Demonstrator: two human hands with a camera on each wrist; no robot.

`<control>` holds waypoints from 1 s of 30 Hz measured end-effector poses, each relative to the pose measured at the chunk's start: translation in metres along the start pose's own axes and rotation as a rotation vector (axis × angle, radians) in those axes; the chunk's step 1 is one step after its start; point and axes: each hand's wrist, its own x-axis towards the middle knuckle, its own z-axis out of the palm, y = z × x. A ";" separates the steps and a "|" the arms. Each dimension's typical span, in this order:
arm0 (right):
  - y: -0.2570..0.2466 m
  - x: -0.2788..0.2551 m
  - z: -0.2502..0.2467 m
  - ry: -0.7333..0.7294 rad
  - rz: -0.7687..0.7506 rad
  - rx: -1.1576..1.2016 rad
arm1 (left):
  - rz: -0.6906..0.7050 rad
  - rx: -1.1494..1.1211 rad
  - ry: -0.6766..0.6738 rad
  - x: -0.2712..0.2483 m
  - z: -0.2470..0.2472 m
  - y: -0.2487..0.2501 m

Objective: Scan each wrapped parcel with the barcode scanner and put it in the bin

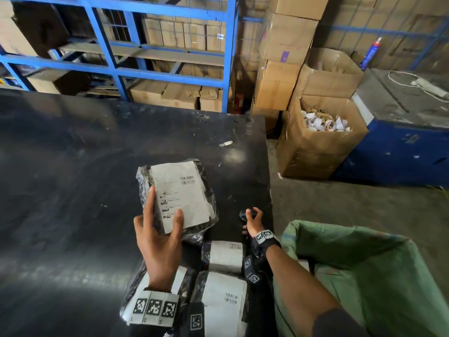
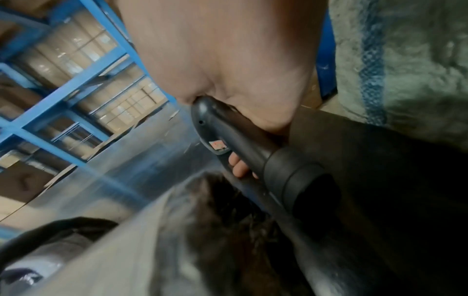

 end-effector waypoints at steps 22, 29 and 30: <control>-0.093 -0.197 -0.063 -0.304 -0.874 0.005 | 0.006 -0.286 -0.205 -0.022 0.042 0.033; -0.070 -0.214 -0.080 -0.058 -0.949 -0.001 | 0.018 -0.415 -0.286 -0.042 0.041 0.046; -0.068 -0.218 -0.085 -0.049 -0.944 0.005 | 0.015 -0.429 -0.302 -0.046 0.042 0.048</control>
